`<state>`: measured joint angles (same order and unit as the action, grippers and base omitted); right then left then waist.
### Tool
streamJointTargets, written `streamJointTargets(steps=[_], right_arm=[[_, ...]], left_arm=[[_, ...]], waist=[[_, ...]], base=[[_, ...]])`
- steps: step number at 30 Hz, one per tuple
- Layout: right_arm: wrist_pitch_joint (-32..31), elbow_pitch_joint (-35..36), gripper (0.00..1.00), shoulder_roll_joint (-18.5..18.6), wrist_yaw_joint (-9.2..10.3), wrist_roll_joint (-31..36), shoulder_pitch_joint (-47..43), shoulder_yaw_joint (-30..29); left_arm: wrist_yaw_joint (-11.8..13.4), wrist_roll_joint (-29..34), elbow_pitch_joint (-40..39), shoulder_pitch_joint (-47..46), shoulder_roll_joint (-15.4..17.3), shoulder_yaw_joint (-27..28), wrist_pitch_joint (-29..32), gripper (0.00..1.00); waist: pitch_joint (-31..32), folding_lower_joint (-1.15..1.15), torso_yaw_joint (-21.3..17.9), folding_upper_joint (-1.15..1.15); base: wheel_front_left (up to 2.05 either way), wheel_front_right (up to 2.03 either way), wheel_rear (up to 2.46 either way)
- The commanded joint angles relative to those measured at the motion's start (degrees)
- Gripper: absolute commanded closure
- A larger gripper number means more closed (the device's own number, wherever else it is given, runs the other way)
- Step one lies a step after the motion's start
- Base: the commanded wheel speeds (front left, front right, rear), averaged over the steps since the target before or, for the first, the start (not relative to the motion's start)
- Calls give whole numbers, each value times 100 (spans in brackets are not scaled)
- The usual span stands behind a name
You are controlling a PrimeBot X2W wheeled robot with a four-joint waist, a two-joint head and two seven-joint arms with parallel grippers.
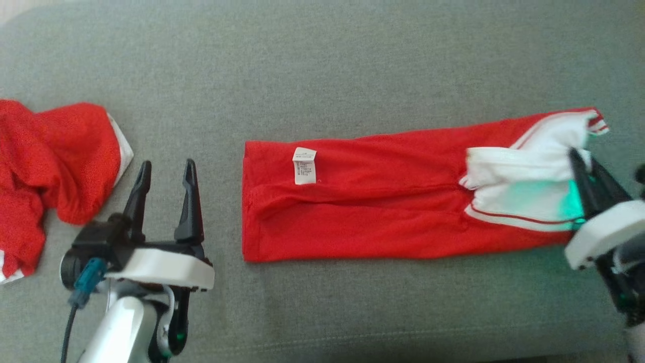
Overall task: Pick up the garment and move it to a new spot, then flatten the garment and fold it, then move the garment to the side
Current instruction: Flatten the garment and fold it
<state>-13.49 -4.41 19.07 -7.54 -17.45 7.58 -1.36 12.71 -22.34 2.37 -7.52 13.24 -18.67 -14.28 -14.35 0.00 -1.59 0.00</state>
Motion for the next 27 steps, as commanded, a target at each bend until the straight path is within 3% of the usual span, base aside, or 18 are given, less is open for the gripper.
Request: streamJointTargets(steps=[1,6,10,18,27], right_arm=[[-133,468,100,142,5,109,129,258],[-515,1123,100,-91,5,203,303,1092],[-570,1104,100,-492,5,-27,517,1846],[-193,57,100,-1369,5,-489,1133,3268],[512,-1145,100,-1611,5,-971,1674,3971]], left_arm=[[49,-19,-146,-53,125,208,-32,0],[46,-31,-154,-14,130,154,7,0],[52,-34,-175,12,124,106,33,0],[34,-41,-177,-24,101,15,55,0],[-56,-46,-36,-188,19,-94,27,0]], waist=[[78,0,-13,0],[224,0,33,0],[288,0,96,0],[225,0,307,0],[27,0,571,0]], base=[[0,0,0],[0,0,0],[0,0,0],[0,0,0],[0,0,0]])
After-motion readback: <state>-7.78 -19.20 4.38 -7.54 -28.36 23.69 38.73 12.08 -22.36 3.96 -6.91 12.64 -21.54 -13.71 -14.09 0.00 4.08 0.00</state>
